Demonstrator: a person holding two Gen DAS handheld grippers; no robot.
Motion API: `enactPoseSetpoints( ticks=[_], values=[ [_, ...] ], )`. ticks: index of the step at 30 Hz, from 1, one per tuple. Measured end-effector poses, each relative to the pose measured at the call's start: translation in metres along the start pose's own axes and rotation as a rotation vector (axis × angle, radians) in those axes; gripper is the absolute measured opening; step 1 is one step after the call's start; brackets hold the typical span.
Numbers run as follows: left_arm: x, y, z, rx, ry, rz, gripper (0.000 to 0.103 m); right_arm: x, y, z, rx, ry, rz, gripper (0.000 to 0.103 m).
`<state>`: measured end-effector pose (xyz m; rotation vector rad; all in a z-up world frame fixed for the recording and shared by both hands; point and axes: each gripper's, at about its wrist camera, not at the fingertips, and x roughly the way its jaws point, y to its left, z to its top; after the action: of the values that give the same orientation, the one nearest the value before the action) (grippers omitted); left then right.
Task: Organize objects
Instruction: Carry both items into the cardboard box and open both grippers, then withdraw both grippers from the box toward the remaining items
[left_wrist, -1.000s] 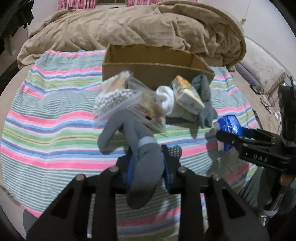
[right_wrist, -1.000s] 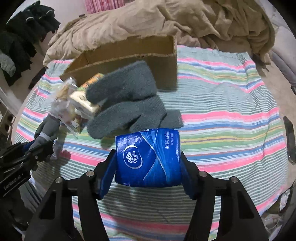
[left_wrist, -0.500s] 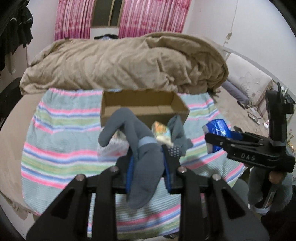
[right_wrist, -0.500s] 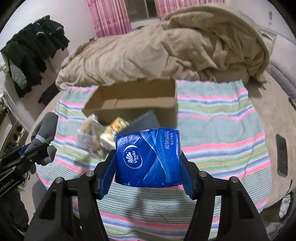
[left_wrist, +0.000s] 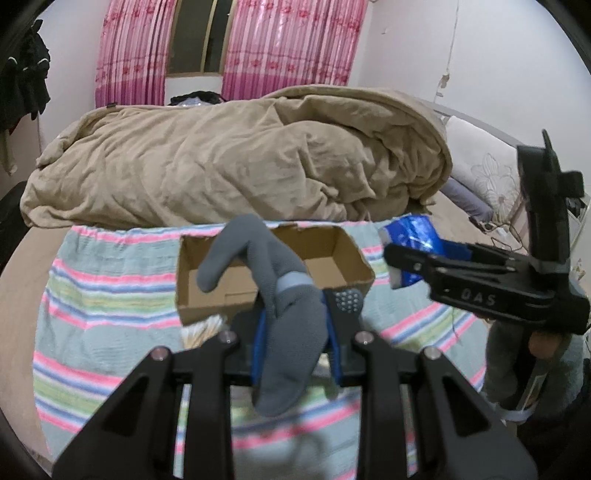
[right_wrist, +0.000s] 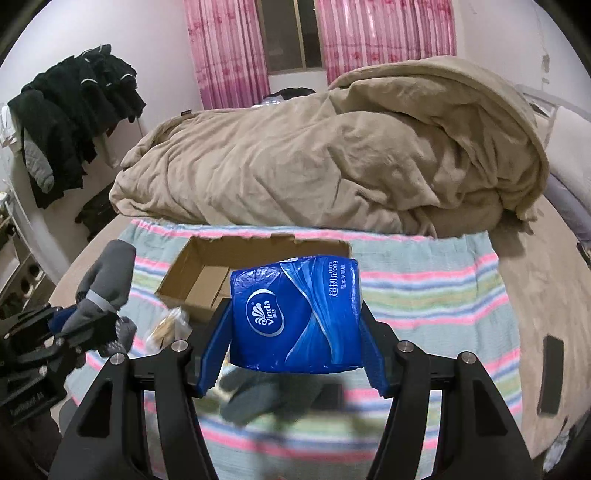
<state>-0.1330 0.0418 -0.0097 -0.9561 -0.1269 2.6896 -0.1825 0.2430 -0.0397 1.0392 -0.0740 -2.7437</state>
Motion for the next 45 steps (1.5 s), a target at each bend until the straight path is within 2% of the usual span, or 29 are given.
enactPoseSetpoints(
  ticks=[11, 17, 19, 24, 29, 31, 33, 37, 45],
  values=[
    [0.090, 0.022, 0.010, -0.011, 0.050, -0.010, 0.028, 0.092, -0.005, 0.011, 0.005, 0.072, 0.042, 0.066],
    [0.135, 0.026, 0.002, 0.006, 0.107, -0.023, 0.029, 0.139, -0.019, -0.004, 0.031, 0.138, 0.044, 0.066],
    [0.146, 0.025, -0.002, 0.013, 0.126, -0.027, 0.030, 0.144, -0.021, -0.010, 0.017, 0.134, 0.021, 0.066],
    [0.161, 0.026, -0.010, 0.014, 0.151, -0.027, 0.033, 0.147, -0.031, -0.015, 0.043, 0.121, 0.067, 0.069],
    [0.152, 0.024, -0.005, 0.019, 0.164, -0.008, 0.037, 0.144, -0.026, -0.013, 0.045, 0.100, 0.080, 0.078],
    [0.143, 0.021, -0.003, 0.035, 0.151, 0.015, 0.046, 0.141, -0.028, -0.012, 0.078, 0.096, 0.112, 0.083],
    [0.129, 0.020, 0.000, 0.039, 0.126, 0.029, 0.070, 0.137, -0.029, -0.011, 0.110, 0.104, 0.130, 0.084],
    [0.100, 0.023, 0.005, 0.020, 0.084, 0.038, 0.071, 0.116, -0.025, -0.008, 0.124, 0.083, 0.118, 0.090],
    [0.030, 0.025, 0.001, -0.032, 0.016, 0.056, 0.073, 0.049, -0.014, -0.002, 0.090, 0.004, 0.073, 0.090]
  ],
)
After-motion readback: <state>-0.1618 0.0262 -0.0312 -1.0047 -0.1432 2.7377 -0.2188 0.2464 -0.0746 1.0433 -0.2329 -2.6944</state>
